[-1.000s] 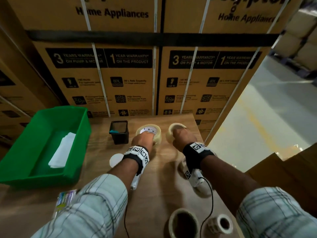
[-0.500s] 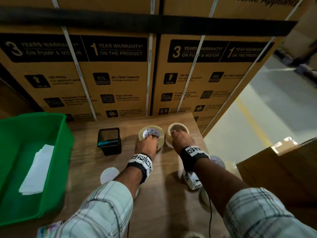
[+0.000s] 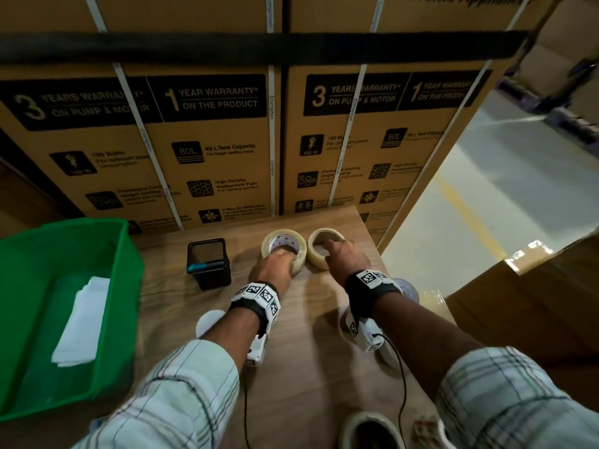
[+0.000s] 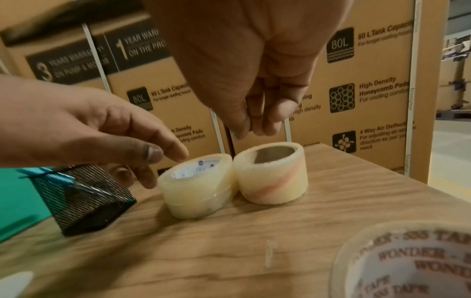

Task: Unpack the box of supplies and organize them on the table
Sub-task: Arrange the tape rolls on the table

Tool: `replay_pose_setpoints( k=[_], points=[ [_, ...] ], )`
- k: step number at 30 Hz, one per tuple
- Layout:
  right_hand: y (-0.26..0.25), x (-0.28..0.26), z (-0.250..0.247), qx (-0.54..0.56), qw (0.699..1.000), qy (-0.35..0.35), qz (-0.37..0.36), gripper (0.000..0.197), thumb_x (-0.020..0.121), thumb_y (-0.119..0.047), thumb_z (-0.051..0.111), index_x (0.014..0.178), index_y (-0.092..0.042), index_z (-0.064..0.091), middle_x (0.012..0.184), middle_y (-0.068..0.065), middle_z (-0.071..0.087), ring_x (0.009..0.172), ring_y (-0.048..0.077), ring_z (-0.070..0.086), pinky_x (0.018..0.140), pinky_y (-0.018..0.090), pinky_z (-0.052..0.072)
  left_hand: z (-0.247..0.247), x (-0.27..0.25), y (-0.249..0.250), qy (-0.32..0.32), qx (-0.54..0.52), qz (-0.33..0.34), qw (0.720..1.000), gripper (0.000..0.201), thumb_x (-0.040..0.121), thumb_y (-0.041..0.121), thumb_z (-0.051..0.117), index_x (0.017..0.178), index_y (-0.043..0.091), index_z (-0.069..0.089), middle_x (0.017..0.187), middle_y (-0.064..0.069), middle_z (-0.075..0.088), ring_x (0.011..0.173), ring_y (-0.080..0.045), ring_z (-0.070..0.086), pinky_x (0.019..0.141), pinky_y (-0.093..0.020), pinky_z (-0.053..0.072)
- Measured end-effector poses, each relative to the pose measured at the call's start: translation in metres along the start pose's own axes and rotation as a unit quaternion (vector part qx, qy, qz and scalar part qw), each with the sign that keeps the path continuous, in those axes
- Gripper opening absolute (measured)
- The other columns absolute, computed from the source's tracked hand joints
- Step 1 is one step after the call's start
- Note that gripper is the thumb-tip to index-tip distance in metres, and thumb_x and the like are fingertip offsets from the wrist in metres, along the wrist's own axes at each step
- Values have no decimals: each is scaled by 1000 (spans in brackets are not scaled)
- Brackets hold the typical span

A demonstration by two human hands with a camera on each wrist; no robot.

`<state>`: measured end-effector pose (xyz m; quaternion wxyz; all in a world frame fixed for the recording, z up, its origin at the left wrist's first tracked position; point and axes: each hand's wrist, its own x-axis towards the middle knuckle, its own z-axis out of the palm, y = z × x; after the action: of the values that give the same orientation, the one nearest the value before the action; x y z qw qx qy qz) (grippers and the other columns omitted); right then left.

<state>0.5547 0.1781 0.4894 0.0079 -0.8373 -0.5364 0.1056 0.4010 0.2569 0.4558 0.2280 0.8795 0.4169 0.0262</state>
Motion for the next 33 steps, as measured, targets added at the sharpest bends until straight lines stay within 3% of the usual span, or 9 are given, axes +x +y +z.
replay_pose_setpoints(
  k=[7, 12, 15, 18, 21, 27, 31, 33],
  points=[
    [9, -49, -26, 6, 997, 59, -47, 33, 90, -28, 44, 122, -33, 50, 108, 10, 61, 88, 29, 62, 70, 39, 56, -32, -45, 43, 39, 15, 34, 999, 36, 93, 21, 50, 128, 20, 56, 136, -3, 56, 125, -25, 51, 104, -40, 43],
    [18, -114, -34, 23, 990, 95, -105, 26, 90, -27, 52, 115, -21, 58, 109, 9, 64, 97, 27, 60, 78, 41, 55, -31, -105, 74, 59, 25, 62, 996, 26, 94, 28, 47, 115, 21, 62, 120, -3, 64, 108, -23, 59, 87, -36, 49],
    [23, -158, -24, 78, 987, 63, -125, 25, 89, -28, 55, 111, -19, 62, 110, 7, 65, 101, 28, 60, 82, 44, 53, -10, -145, 86, 43, 31, 54, 997, 28, 95, 28, 45, 117, 21, 61, 118, -2, 66, 107, -25, 61, 88, -36, 49],
    [29, -199, -3, 44, 985, 17, -164, 25, 89, -27, 55, 111, -17, 62, 110, 9, 64, 102, 30, 60, 83, 42, 52, 20, -182, 87, 16, 49, 35, 998, 29, 94, 29, 44, 118, 24, 59, 120, -2, 64, 108, -27, 61, 91, -40, 49],
    [37, -236, 17, 19, 984, -30, -173, 26, 91, -28, 53, 114, -18, 60, 113, 9, 62, 102, 32, 61, 72, 35, 51, 47, -214, 84, -16, 46, 27, 998, 28, 94, 28, 46, 117, 26, 62, 123, 1, 64, 109, -25, 61, 93, -38, 48],
    [50, -291, 60, 13, 976, -68, -204, 23, 85, -24, 55, 104, -14, 64, 96, 12, 62, 93, 33, 58, 69, 39, 49, 79, -251, 80, -45, 44, 41, 997, 31, 92, 26, 46, 117, 27, 64, 126, 5, 63, 115, -21, 59, 97, -36, 47],
    [48, -317, 73, 2, 977, -104, -189, 33, 89, -32, 56, 120, -20, 60, 126, 5, 57, 114, 29, 51, 87, 38, 48, 91, -270, 72, -48, 16, 26, 998, 30, 93, 24, 46, 117, 27, 64, 126, 4, 64, 113, -22, 59, 96, -34, 48],
    [41, -325, 73, -12, 976, -108, -187, 37, 89, -33, 56, 124, -20, 59, 131, 6, 53, 120, 29, 47, 91, 37, 45, 95, -280, 65, -51, 15, 24, 998, 30, 94, 25, 45, 118, 27, 63, 126, 3, 63, 113, -24, 59, 96, -35, 48]
  ],
)
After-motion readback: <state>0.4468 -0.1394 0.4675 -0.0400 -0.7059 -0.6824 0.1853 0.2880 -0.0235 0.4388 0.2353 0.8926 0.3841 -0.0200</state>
